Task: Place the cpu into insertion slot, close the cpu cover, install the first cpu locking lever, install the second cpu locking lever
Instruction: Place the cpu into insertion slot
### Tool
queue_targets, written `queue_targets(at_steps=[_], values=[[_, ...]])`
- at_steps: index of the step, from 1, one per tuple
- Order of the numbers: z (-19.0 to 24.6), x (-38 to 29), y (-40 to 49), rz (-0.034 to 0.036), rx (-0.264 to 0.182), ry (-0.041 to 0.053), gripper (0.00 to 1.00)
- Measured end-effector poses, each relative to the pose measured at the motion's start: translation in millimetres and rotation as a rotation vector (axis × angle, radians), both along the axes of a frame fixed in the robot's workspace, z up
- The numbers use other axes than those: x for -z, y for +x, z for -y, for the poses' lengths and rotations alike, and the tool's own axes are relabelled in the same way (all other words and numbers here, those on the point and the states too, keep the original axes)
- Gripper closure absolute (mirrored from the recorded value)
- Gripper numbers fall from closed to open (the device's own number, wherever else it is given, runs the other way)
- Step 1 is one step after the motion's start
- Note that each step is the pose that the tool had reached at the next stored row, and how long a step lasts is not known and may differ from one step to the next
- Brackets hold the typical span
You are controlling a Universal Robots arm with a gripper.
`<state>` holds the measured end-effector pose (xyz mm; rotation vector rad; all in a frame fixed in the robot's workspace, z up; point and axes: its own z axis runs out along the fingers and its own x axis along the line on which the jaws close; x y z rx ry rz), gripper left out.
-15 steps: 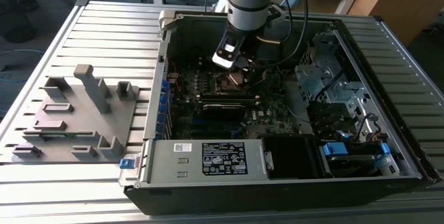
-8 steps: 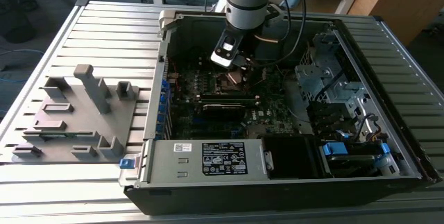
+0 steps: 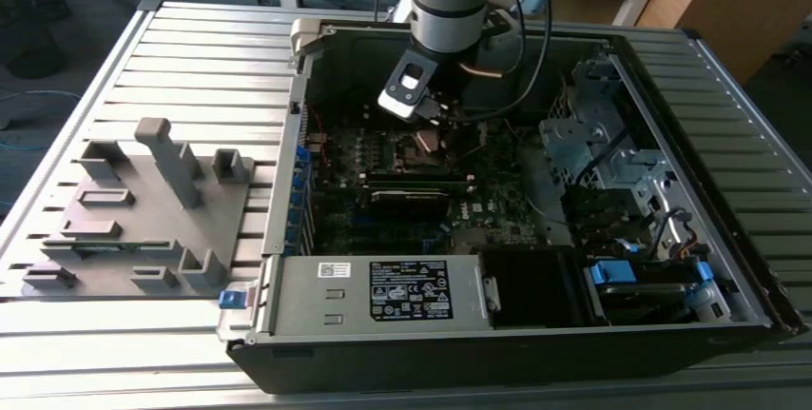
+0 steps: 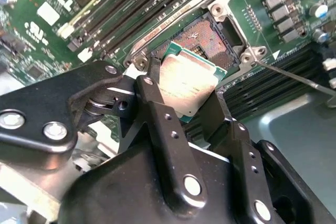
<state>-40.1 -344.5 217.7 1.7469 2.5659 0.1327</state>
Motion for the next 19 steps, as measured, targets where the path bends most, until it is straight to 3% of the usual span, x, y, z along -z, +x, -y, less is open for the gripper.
queue_targets(at_steps=[7,14,19], values=[[0.0,1.9,0.0,-0.0002,0.126,-0.0004,0.46],[0.0,1.7,0.0,-0.0001,0.134,-0.0001,0.46],[0.0,-2.6,0.0,-0.0006,0.14,-0.0001,0.46]])
